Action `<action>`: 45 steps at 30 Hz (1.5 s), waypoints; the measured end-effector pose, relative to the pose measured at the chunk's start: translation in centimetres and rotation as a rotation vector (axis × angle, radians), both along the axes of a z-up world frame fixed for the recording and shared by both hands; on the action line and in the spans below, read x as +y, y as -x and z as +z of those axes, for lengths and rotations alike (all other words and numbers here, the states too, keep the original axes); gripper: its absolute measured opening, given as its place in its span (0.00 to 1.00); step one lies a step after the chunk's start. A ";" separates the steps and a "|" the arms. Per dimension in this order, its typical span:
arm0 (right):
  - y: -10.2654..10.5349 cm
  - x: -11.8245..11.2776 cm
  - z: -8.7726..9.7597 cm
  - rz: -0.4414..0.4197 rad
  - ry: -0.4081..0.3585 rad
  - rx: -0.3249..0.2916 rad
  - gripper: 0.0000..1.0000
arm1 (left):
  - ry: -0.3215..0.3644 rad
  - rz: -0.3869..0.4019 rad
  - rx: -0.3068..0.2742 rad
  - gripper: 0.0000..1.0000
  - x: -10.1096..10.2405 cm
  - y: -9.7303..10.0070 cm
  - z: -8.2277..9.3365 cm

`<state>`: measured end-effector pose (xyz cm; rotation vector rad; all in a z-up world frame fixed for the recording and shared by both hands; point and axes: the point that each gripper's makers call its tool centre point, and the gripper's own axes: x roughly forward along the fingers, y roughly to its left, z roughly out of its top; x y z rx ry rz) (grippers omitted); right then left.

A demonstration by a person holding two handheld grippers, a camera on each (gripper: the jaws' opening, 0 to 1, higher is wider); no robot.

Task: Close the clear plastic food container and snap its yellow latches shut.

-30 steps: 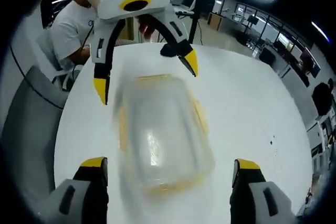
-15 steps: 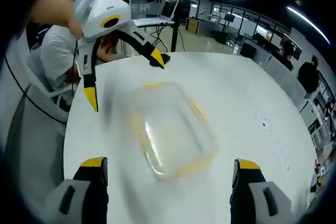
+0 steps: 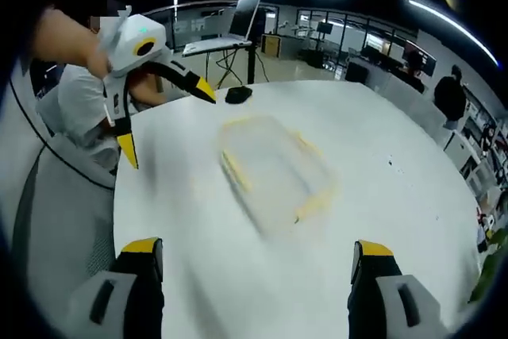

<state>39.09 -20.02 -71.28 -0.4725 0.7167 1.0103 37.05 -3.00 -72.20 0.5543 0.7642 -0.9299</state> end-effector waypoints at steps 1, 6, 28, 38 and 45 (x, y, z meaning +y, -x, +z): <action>0.3 -0.2 0.1 -0.003 -0.001 -0.001 0.99 | 0.007 0.007 -0.003 0.96 0.0 0.2 0.1; 1.8 -1.2 1.1 -0.043 -0.030 -0.037 0.99 | 0.058 0.075 -0.008 0.96 -0.1 1.3 0.8; 9.5 -5.9 1.6 -0.190 -0.105 -0.046 0.99 | 0.101 0.176 -0.032 0.99 2.1 8.9 0.9; 11.8 -7.2 1.0 -0.261 -0.161 -0.047 0.99 | 0.162 0.229 0.000 0.99 1.8 10.3 0.7; 12.7 -8.1 1.1 -0.318 -0.188 -0.056 0.99 | 0.184 0.249 -0.010 0.99 1.6 10.7 0.7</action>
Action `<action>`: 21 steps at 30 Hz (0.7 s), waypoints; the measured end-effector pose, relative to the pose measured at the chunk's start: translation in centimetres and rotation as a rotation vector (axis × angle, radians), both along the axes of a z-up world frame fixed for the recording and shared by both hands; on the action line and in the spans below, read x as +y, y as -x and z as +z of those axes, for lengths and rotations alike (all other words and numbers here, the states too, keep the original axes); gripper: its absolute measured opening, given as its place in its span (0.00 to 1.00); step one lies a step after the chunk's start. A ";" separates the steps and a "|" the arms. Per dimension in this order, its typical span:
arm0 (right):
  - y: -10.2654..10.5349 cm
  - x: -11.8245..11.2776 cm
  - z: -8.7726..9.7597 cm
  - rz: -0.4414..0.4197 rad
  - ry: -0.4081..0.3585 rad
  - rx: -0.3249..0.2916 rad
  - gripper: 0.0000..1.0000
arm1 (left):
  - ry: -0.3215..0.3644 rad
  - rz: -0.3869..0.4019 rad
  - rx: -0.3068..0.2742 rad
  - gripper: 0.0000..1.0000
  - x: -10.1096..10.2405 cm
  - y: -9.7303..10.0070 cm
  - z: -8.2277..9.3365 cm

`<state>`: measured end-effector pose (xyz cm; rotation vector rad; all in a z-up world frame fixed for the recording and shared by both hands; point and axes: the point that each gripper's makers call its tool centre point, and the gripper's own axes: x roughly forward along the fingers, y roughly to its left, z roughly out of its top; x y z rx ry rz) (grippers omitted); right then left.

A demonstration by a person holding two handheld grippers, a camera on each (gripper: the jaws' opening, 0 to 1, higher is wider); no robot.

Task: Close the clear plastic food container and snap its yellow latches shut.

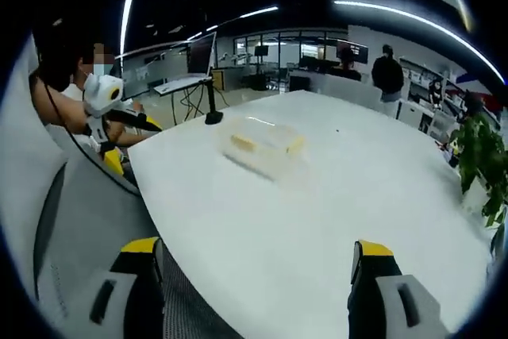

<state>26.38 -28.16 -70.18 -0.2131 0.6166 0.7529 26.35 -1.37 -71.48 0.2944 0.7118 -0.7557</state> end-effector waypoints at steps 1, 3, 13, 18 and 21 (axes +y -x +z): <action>0.3 0.0 -0.1 -0.005 -0.004 0.007 0.99 | -0.003 0.002 0.002 0.98 0.0 0.1 -0.2; 0.7 0.2 -0.4 -0.013 -0.021 0.027 0.99 | -0.002 0.001 -0.001 0.98 0.0 0.3 -0.3; 0.9 0.1 0.0 -0.021 -0.010 0.018 0.99 | 0.016 -0.002 0.013 0.98 -0.5 1.3 -0.8; 0.9 0.1 0.0 -0.018 -0.007 0.014 0.99 | 0.016 -0.004 0.014 0.97 -0.6 1.5 -0.9; 1.0 0.1 0.1 -0.018 -0.011 0.013 0.99 | 0.019 -0.001 0.013 0.97 -0.6 1.4 -0.8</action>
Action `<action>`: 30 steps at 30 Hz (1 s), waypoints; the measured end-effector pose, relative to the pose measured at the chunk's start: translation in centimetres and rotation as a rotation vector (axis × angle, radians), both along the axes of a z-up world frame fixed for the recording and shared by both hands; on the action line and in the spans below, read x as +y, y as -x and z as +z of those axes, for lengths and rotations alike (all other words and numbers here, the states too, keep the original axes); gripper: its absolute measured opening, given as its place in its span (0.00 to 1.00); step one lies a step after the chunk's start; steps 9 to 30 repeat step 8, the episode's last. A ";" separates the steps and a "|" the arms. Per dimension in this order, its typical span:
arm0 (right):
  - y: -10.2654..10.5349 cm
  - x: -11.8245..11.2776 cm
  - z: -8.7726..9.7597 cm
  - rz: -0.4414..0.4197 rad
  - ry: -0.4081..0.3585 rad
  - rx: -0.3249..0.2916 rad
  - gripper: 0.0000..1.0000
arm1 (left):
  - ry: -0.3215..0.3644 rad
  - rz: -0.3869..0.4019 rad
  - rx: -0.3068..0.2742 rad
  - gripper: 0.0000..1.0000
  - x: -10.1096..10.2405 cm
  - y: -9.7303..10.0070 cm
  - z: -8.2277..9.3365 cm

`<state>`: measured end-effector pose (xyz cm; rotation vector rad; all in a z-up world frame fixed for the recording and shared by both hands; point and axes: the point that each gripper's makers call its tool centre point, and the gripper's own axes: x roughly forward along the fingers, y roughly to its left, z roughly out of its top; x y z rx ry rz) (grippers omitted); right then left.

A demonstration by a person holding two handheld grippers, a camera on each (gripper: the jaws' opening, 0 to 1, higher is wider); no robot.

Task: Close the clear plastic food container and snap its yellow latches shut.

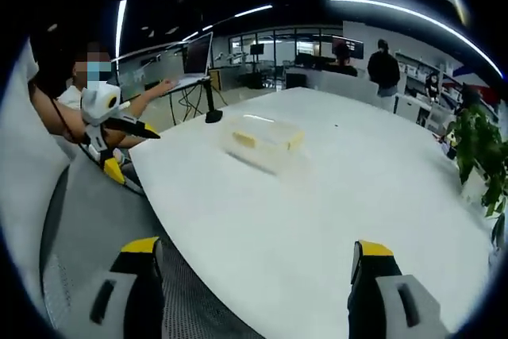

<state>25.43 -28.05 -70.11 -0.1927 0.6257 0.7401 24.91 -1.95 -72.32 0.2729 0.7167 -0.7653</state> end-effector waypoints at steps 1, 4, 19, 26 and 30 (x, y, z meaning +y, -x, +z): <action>0.0 0.0 0.0 0.001 -0.003 0.003 0.99 | 0.001 -0.001 0.000 0.97 0.0 0.0 0.1; 0.1 0.0 -0.1 0.000 -0.002 0.012 0.99 | 0.000 -0.003 -0.006 0.95 -0.1 0.0 0.2; 0.2 0.1 -0.1 0.006 -0.001 0.009 0.99 | 0.009 0.002 -0.003 0.96 -0.1 -0.1 0.2; 0.2 0.1 -0.1 0.006 -0.001 0.009 0.99 | 0.009 0.002 -0.003 0.96 -0.1 -0.1 0.2; 0.2 0.1 -0.1 0.006 -0.001 0.009 0.99 | 0.009 0.002 -0.003 0.96 -0.1 -0.1 0.2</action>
